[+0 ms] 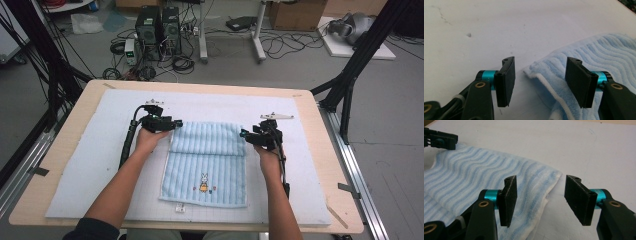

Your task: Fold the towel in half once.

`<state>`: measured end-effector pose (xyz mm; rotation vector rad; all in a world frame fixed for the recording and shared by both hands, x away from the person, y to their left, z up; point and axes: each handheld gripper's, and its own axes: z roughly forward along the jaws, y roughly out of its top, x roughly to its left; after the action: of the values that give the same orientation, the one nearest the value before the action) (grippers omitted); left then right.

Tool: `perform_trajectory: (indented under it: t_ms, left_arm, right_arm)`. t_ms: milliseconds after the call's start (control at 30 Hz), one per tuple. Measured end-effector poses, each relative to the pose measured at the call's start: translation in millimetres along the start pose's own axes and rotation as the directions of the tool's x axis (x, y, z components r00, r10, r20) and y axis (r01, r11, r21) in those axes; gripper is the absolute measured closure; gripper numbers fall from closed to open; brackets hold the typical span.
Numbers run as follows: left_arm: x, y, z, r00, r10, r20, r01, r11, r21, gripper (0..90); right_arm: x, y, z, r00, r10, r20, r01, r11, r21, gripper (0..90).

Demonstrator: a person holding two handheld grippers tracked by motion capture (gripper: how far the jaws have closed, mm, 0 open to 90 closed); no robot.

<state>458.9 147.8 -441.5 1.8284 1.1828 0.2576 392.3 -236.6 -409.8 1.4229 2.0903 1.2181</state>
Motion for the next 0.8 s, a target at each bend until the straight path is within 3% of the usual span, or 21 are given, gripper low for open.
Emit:
perform_trajectory:
  t_ms: [67, 200, 400, 500, 567, 667, 800]
  left_arm:
    - [-0.4, -1.4, 1.7, 0.9998, 0.016, 0.013, -0.016, 0.9998, 0.010, 52.4]
    - [-4.3, -2.4, 2.0, 0.9960, 0.085, 0.024, -0.086, 0.9961, 0.022, 85.8]
    - [-6.3, 1.1, -4.0, 0.9962, 0.071, 0.052, -0.068, 0.9964, -0.051, 87.0]
    - [-9.3, 3.3, -6.1, 0.9959, 0.068, 0.061, -0.063, 0.9954, -0.072, 87.0]
    - [-9.9, 4.2, -7.2, 0.9958, 0.068, 0.061, -0.063, 0.9950, -0.078, 87.0]
    - [-7.6, 4.3, -9.0, 0.9960, 0.056, 0.070, -0.051, 0.9963, -0.069, 87.0]
    - [-6.5, 4.5, -11.0, 0.9960, 0.056, 0.070, -0.051, 0.9963, -0.070, 87.0]
  right_arm:
    - [-1.0, -0.2, 1.1, 1.0000, 0.004, 0.001, -0.004, 1.000, 0.006, 40.1]
    - [-3.2, -1.1, 3.8, 0.9996, 0.027, 0.009, -0.027, 1.000, 0.008, 36.7]
    - [-6.7, -1.8, 14.3, 0.9972, 0.048, 0.057, -0.048, 0.999, -0.003, 26.9]
    - [-6.8, 1.5, 24.5, 0.9969, 0.042, 0.066, -0.044, 0.999, 0.019, 26.1]
    - [-6.7, 2.6, 29.8, 0.9969, 0.040, 0.068, -0.039, 0.999, -0.011, 32.2]
    - [-7.7, 6.9, 43.4, 0.9945, 0.036, 0.098, -0.042, 0.997, 0.058, 37.2]
    - [-6.1, 14.0, 55.1, 0.9959, 0.036, 0.084, -0.043, 0.995, 0.086, 44.1]
